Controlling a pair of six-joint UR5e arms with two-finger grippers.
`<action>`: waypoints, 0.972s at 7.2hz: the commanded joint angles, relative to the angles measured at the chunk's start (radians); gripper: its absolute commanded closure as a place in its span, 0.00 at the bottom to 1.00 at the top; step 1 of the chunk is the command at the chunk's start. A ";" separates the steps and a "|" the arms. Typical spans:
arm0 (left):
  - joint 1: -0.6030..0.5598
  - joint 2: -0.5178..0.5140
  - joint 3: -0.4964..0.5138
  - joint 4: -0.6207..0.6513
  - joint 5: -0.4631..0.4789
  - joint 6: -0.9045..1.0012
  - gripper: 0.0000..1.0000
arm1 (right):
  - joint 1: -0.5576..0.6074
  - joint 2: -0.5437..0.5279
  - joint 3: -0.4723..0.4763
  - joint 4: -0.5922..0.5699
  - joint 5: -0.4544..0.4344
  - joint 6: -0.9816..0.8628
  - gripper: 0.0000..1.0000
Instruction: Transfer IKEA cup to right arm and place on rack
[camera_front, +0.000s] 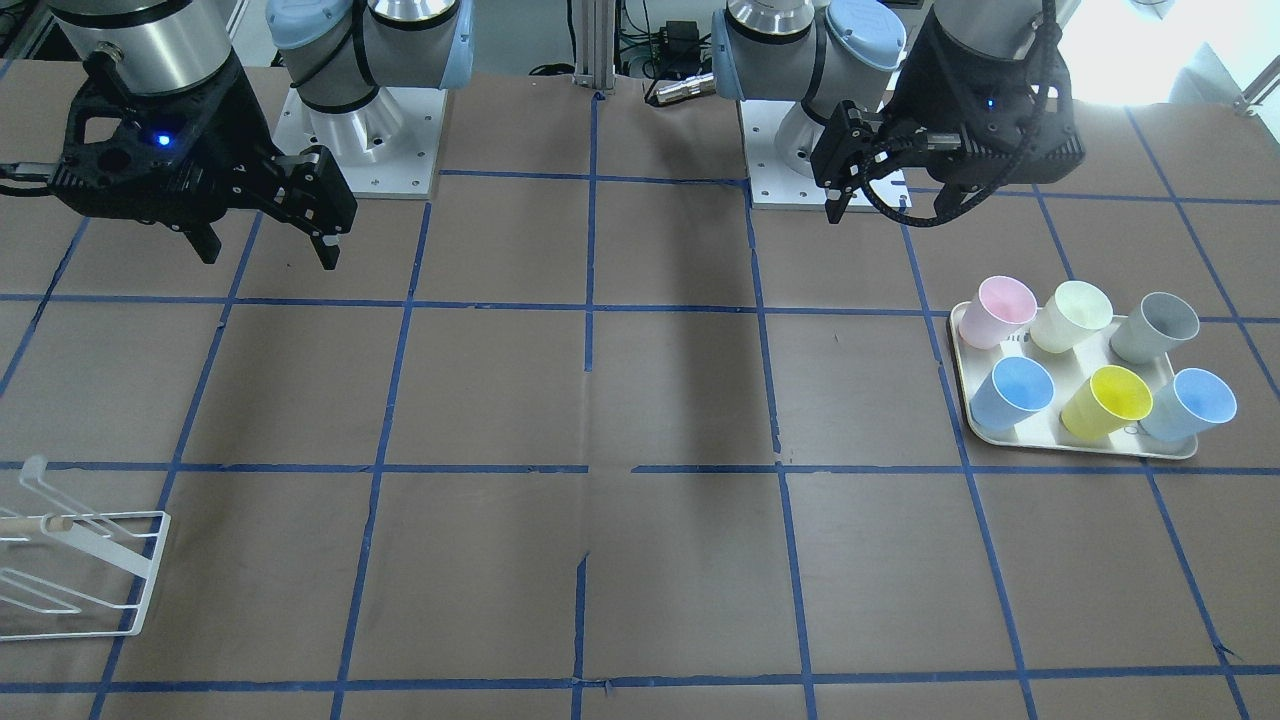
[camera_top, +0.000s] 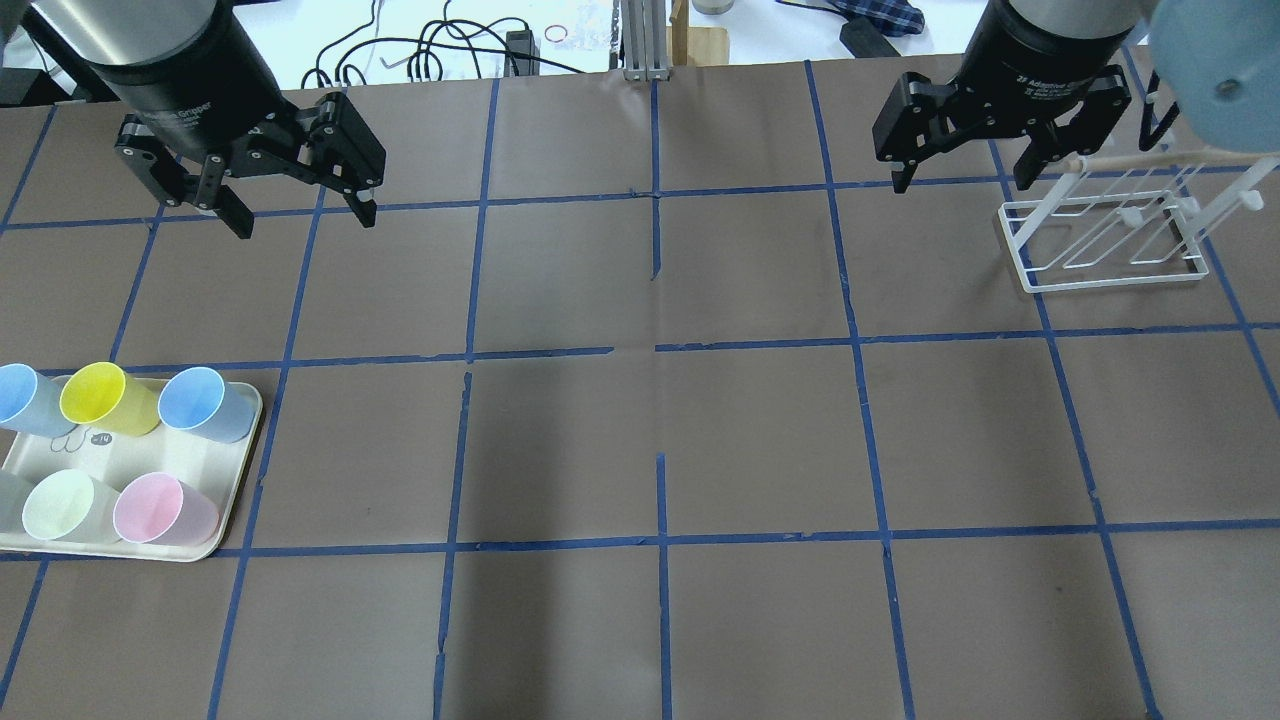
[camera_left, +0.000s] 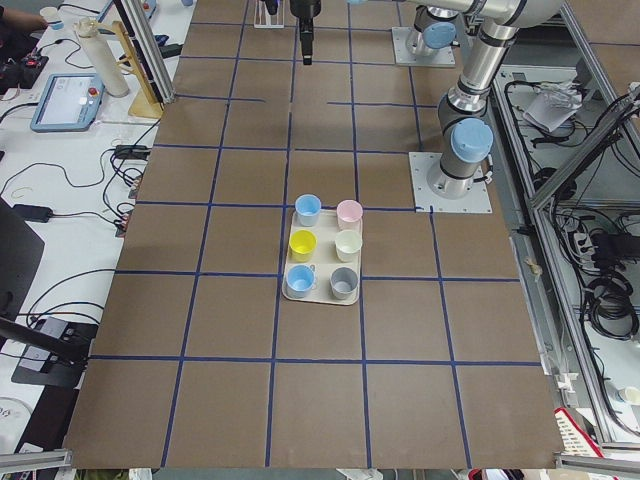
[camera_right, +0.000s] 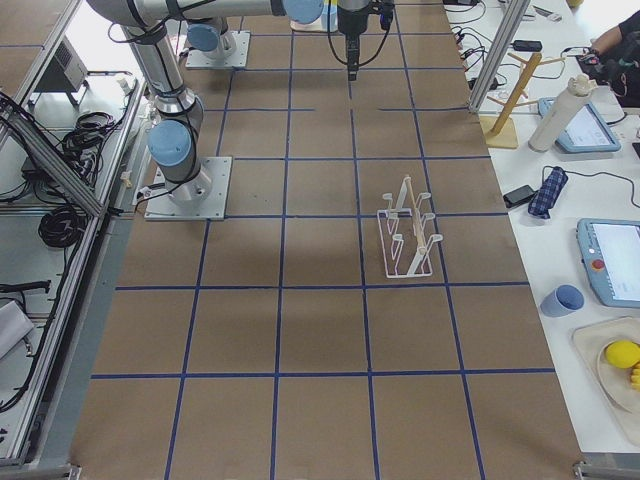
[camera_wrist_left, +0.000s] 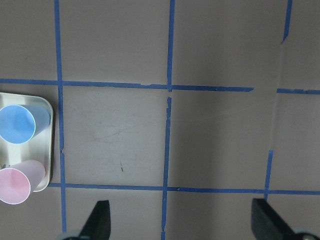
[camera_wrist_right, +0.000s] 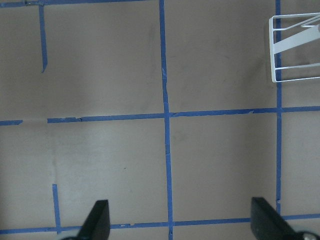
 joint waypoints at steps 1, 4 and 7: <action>0.000 0.004 -0.001 0.000 -0.001 0.000 0.00 | 0.000 0.000 0.000 0.000 0.000 0.000 0.00; 0.021 -0.003 -0.041 -0.001 0.007 0.064 0.00 | 0.002 -0.003 0.003 -0.002 0.002 0.000 0.00; 0.220 -0.057 -0.073 0.025 0.002 0.415 0.00 | 0.002 -0.003 0.006 -0.002 0.002 0.000 0.00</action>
